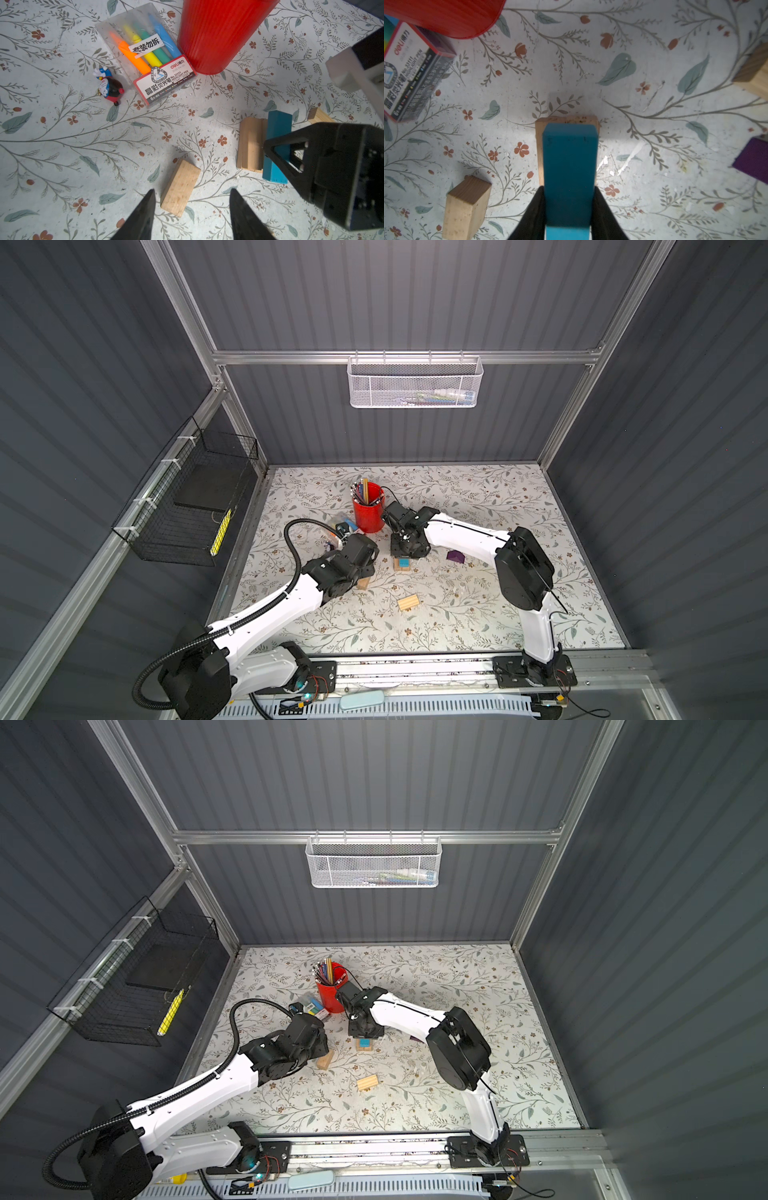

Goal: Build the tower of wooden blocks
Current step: 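Lower the teal block against the upright wooden blocks and open the right gripper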

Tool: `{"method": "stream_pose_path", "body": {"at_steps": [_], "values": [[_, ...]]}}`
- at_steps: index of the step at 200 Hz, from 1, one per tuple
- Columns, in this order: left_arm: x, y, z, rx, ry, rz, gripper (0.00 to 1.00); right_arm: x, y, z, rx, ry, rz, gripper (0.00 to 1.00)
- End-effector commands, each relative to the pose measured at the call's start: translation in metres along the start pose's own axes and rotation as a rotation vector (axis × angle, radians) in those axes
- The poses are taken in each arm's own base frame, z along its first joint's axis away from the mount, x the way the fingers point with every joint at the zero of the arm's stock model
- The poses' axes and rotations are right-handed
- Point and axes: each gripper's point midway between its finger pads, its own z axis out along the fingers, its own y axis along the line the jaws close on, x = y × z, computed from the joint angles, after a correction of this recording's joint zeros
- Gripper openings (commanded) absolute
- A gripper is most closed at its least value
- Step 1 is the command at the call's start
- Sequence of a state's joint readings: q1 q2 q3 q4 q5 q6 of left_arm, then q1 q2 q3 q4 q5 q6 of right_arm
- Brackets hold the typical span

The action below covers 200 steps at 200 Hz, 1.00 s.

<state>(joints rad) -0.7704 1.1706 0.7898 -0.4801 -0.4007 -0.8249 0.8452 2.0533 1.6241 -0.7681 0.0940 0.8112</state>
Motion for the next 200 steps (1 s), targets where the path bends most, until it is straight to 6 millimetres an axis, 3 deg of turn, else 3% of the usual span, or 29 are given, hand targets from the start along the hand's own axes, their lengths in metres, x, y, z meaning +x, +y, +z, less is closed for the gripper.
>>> {"method": "stream_pose_path", "body": {"at_steps": [1,200], "values": [[0.003,0.01,0.0,-0.033,0.004,-0.012,0.57,0.002,-0.001,0.005,0.031,0.009,0.0,0.23],[0.004,0.009,0.002,-0.034,0.01,-0.014,0.58,0.0,0.001,0.017,0.06,0.016,-0.016,0.27]]}}
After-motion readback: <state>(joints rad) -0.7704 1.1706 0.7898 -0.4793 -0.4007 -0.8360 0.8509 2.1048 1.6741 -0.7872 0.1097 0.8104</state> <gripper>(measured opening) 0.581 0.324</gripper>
